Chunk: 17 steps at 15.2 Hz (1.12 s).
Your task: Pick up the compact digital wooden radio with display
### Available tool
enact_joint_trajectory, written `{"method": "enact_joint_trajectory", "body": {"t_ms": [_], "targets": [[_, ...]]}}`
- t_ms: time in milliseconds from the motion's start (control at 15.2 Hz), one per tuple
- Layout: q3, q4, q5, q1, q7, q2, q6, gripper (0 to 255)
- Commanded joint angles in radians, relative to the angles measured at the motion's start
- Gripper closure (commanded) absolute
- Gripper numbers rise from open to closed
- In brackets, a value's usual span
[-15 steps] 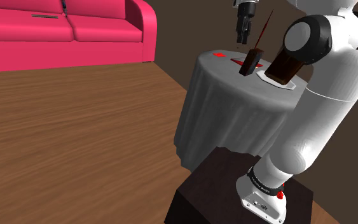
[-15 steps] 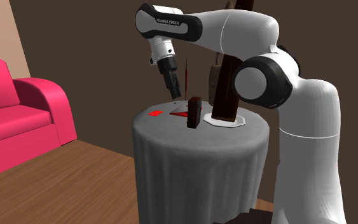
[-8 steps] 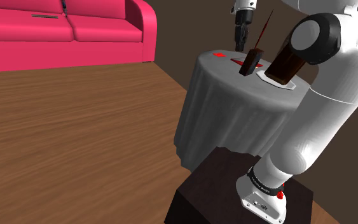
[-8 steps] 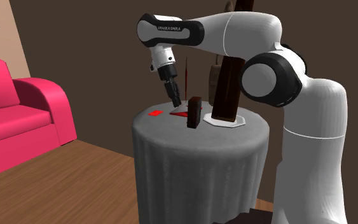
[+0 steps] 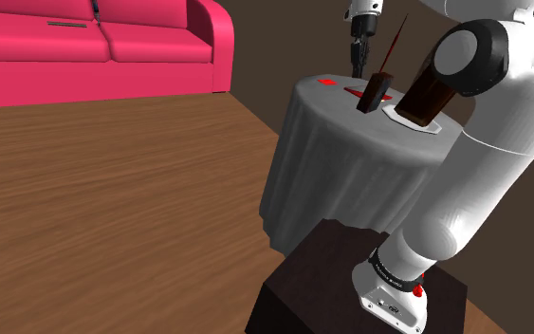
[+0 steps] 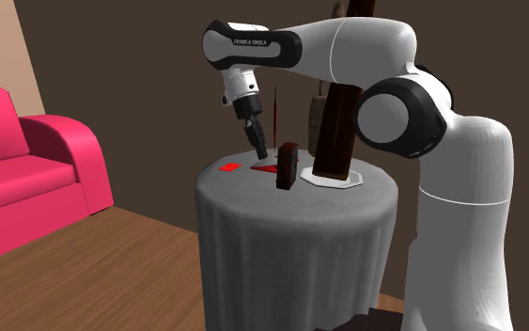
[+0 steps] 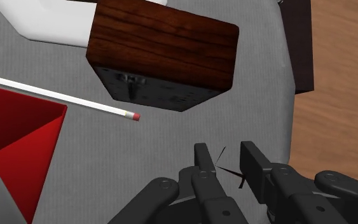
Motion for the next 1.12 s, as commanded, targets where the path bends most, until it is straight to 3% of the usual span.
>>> {"method": "enact_joint_trajectory", "body": {"t_ms": [0, 528, 1056], "targets": [[0.0, -0.004, -0.001, 0.0, 0.0, -0.002, 0.001, 255], [-0.011, 0.213, 0.024, -0.027, -0.033, 0.078, -0.142, 255], [-0.025, 0.52, 0.075, -0.094, -0.078, 0.215, -0.319, 255]]}}
